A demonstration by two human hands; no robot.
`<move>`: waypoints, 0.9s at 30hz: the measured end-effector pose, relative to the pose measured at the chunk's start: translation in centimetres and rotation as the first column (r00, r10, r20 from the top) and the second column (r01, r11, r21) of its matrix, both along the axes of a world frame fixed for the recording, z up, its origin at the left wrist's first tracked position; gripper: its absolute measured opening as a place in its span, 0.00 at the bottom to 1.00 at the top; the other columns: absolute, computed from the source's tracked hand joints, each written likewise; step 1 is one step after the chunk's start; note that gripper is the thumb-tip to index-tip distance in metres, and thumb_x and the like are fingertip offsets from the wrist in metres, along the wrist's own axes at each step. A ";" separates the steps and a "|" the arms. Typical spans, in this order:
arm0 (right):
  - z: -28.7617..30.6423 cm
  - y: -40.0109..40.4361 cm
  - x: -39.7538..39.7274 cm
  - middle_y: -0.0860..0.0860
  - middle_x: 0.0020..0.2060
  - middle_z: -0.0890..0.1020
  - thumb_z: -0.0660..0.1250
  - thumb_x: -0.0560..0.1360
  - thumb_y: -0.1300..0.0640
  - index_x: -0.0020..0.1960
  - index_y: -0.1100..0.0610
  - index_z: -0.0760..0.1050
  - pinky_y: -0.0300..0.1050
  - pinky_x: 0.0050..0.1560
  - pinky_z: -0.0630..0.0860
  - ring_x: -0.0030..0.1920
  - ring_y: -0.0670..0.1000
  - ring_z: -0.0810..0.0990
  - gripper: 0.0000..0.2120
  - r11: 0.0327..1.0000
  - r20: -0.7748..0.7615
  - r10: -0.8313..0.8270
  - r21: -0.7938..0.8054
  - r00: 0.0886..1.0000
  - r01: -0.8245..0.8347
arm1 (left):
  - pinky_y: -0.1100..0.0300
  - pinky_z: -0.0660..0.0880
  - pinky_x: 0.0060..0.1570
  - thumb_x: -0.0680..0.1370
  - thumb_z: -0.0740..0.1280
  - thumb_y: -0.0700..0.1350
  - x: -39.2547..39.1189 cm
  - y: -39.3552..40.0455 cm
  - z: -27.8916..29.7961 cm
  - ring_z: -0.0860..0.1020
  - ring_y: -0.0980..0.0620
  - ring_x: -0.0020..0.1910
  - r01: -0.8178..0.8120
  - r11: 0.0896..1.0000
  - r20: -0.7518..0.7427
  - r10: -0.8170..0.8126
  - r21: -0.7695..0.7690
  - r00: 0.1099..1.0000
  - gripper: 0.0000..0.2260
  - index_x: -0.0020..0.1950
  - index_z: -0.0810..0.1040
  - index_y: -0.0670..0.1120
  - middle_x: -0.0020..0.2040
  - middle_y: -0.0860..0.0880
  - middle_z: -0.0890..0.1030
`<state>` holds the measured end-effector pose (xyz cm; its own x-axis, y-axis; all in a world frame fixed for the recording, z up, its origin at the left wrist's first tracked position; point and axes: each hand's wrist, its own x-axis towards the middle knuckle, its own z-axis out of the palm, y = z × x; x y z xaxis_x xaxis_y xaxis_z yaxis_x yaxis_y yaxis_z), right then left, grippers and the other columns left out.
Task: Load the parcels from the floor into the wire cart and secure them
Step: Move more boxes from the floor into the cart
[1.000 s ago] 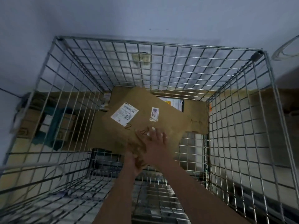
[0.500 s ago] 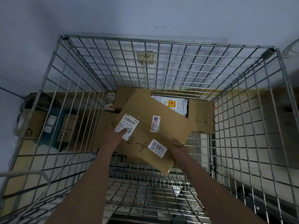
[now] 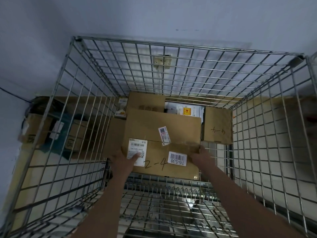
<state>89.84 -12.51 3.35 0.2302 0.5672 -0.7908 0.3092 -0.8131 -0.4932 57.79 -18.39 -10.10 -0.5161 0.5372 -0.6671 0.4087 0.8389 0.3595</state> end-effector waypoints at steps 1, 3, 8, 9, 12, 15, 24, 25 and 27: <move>-0.1 -0.4 -0.2 0.55 0.61 0.78 0.68 0.78 0.60 0.73 0.57 0.66 0.50 0.55 0.77 0.56 0.58 0.78 0.25 1.000 0.017 0.016 -0.001 1.000 -0.016 | 0.37 0.74 0.62 0.56 0.63 0.84 0.2 0.2 0.9 0.76 0.37 0.65 0.037 0.999 -0.021 -0.036 0.021 0.999 0.54 0.72 0.69 0.51 0.68 0.45 0.77; -0.2 -1.1 -0.9 0.56 0.63 0.77 0.68 0.77 0.61 0.74 0.58 0.65 0.51 0.56 0.77 0.61 0.60 0.77 0.26 0.999 0.080 0.038 0.010 0.996 -0.039 | 0.39 0.75 0.60 0.57 0.60 0.83 0.1 0.6 1.3 0.78 0.38 0.61 0.052 0.998 -0.047 -0.050 0.039 0.998 0.52 0.69 0.72 0.49 0.63 0.45 0.80; -2.0 -1.9 -1.4 0.57 0.63 0.78 0.67 0.77 0.65 0.74 0.57 0.66 0.55 0.59 0.78 0.60 0.59 0.78 0.26 0.999 0.115 0.005 0.051 0.993 -0.011 | 0.41 0.74 0.62 0.64 0.66 0.76 1.1 2.0 6.0 0.79 0.40 0.59 0.103 0.993 -0.037 -0.101 0.054 0.994 0.44 0.67 0.74 0.44 0.61 0.43 0.81; -2.2 -1.9 -1.4 0.57 0.63 0.78 0.66 0.77 0.65 0.74 0.57 0.65 0.54 0.58 0.79 0.60 0.59 0.78 0.26 0.998 0.124 0.015 0.056 0.992 -0.023 | 0.41 0.73 0.64 0.66 0.65 0.76 1.2 2.1 6.5 0.78 0.39 0.61 0.121 0.992 -0.052 -0.119 0.040 0.992 0.44 0.69 0.72 0.44 0.63 0.42 0.80; -2.3 -1.7 -1.7 0.57 0.64 0.78 0.66 0.77 0.63 0.77 0.57 0.63 0.53 0.57 0.78 0.61 0.59 0.78 0.29 0.998 0.156 0.020 0.060 0.988 -0.030 | 0.40 0.67 0.67 0.71 0.65 0.72 1.5 2.5 7.0 0.70 0.33 0.67 0.174 0.985 -0.102 -0.175 -0.016 0.979 0.42 0.75 0.64 0.44 0.69 0.39 0.73; -2.2 -1.2 -1.7 0.57 0.66 0.77 0.65 0.77 0.63 0.79 0.56 0.59 0.51 0.58 0.78 0.63 0.60 0.78 0.32 0.997 0.176 0.024 0.066 0.984 -0.036 | 0.38 0.68 0.66 0.73 0.66 0.69 2.2 2.5 7.7 0.69 0.32 0.68 0.180 0.983 -0.087 -0.181 -0.019 0.980 0.42 0.75 0.60 0.43 0.70 0.37 0.72; -3.1 -1.7 -1.3 0.58 0.65 0.77 0.64 0.80 0.60 0.76 0.57 0.62 0.55 0.62 0.75 0.64 0.62 0.76 0.26 0.998 0.186 0.058 0.023 0.981 -0.063 | 0.37 0.70 0.64 0.73 0.62 0.72 2.6 1.7 7.1 0.70 0.31 0.67 0.180 0.984 -0.071 -0.180 -0.004 0.981 0.43 0.75 0.58 0.43 0.69 0.36 0.71; -3.3 -2.0 -1.2 0.58 0.65 0.77 0.65 0.80 0.58 0.75 0.58 0.63 0.55 0.63 0.74 0.64 0.62 0.76 0.25 0.999 0.183 0.048 0.017 0.982 -0.052 | 0.38 0.72 0.62 0.72 0.62 0.72 2.5 1.6 6.9 0.72 0.32 0.65 0.163 0.987 -0.053 -0.162 0.010 0.985 0.43 0.75 0.59 0.43 0.68 0.36 0.73; -3.6 -2.4 -0.9 0.58 0.67 0.76 0.66 0.80 0.54 0.77 0.58 0.62 0.58 0.65 0.73 0.66 0.63 0.75 0.28 0.999 0.174 0.036 0.000 0.984 -0.037 | 0.40 0.74 0.60 0.74 0.64 0.69 2.6 1.4 7.0 0.74 0.33 0.63 0.145 0.989 -0.028 -0.144 0.032 0.989 0.41 0.75 0.60 0.41 0.66 0.36 0.74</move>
